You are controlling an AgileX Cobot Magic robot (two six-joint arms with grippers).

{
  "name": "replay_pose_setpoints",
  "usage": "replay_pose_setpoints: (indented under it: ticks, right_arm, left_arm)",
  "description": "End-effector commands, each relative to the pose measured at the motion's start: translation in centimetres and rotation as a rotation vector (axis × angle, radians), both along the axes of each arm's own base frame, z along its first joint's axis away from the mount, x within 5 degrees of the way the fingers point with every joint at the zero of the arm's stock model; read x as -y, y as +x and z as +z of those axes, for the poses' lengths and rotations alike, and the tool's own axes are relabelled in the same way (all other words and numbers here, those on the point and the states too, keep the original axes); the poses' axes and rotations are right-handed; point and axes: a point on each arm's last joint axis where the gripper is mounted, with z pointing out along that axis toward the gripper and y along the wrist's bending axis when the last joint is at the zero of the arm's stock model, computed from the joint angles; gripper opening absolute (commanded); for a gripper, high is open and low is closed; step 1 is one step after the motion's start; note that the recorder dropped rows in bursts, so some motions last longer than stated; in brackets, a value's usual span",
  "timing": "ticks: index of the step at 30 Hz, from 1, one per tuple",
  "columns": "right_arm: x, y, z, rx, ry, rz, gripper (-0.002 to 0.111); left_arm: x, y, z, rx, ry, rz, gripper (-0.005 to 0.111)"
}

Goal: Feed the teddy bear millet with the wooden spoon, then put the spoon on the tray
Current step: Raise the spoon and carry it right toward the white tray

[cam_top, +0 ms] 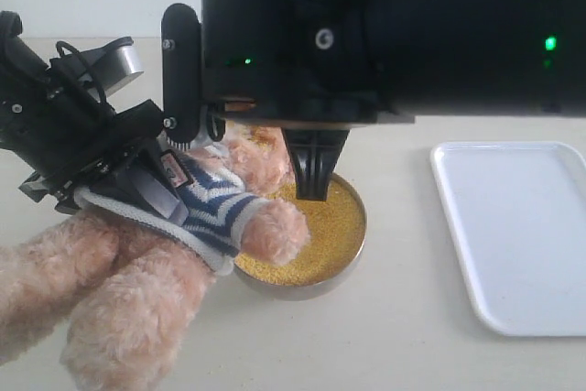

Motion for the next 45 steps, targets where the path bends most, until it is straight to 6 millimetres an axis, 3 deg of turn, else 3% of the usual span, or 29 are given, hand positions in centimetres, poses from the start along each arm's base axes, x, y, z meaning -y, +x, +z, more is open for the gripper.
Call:
replay_pose_setpoints:
  ticks: [1,6,13,26,31,45]
  right_arm:
    - [0.8,-0.2,1.0,-0.013,0.048,-0.025,0.000]
    - [1.4,0.6,1.1,-0.147,0.158,-0.116,0.000]
    - [2.1,1.2,3.1,-0.219,0.328,-0.152,0.000]
    - [6.0,1.8,6.7,-0.336,0.585,-0.283,0.000]
    - [7.4,2.0,7.0,-0.424,0.647,-0.339,0.000]
    - [8.9,2.3,6.6,-0.691,0.770,-0.424,0.000]
  left_arm:
    - [0.3,0.0,0.4,0.000,-0.022,0.009,0.004]
    - [0.3,0.0,0.4,0.002,-0.023,0.009,0.004]
    - [0.2,0.0,0.4,0.002,-0.021,0.008,0.004]
    - [0.2,-0.1,0.5,0.010,-0.014,0.003,0.004]
    - [0.2,-0.1,0.5,0.010,-0.014,0.003,0.004]
    - [0.2,-0.1,0.5,0.010,-0.014,0.003,0.004]
